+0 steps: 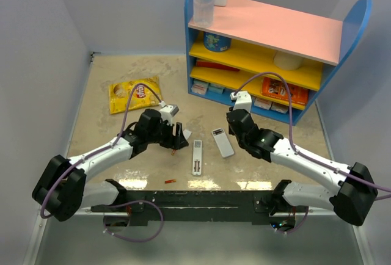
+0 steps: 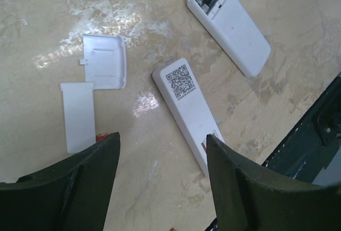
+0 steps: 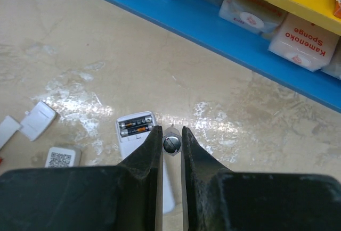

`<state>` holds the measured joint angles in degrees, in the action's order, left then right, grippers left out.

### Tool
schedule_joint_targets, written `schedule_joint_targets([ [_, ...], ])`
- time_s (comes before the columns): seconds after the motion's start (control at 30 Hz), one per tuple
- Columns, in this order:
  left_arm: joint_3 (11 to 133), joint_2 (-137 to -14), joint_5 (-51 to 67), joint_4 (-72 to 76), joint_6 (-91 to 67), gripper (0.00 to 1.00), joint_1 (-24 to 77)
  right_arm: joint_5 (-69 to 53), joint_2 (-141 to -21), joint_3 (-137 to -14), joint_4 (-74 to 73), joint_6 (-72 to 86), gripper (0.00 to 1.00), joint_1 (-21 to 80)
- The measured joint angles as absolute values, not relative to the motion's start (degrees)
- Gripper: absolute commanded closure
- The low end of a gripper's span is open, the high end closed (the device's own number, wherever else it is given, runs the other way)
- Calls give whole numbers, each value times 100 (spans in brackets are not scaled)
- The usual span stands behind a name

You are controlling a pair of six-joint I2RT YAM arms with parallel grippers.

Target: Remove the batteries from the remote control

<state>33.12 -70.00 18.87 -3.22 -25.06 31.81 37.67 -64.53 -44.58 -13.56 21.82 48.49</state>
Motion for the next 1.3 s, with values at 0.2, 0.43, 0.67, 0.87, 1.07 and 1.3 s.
schedule_joint_targets([
  [0.2,3367,-7314,1844,-104,-2510,31,3356,3553,-6606,-4458,-1210,1951,100,4556],
  [0.43,3667,-7400,1774,-89,-2510,32,3356,3177,-6980,-4456,-976,1798,100,4370],
  [0.67,3883,-7485,1767,-93,-2512,32,3356,2720,-7013,-4375,-622,1680,100,4370],
  [0.87,3916,-7568,1763,-99,-2512,33,3356,2281,-6960,-4198,-478,1623,100,4368],
  [1.07,3916,-7644,1754,-113,-2523,33,3356,1955,-6772,-4071,-519,1619,100,4355],
  [1.3,3944,-7907,1809,-95,-2591,36,3356,1549,-6283,-4032,-561,1636,100,4355],
])
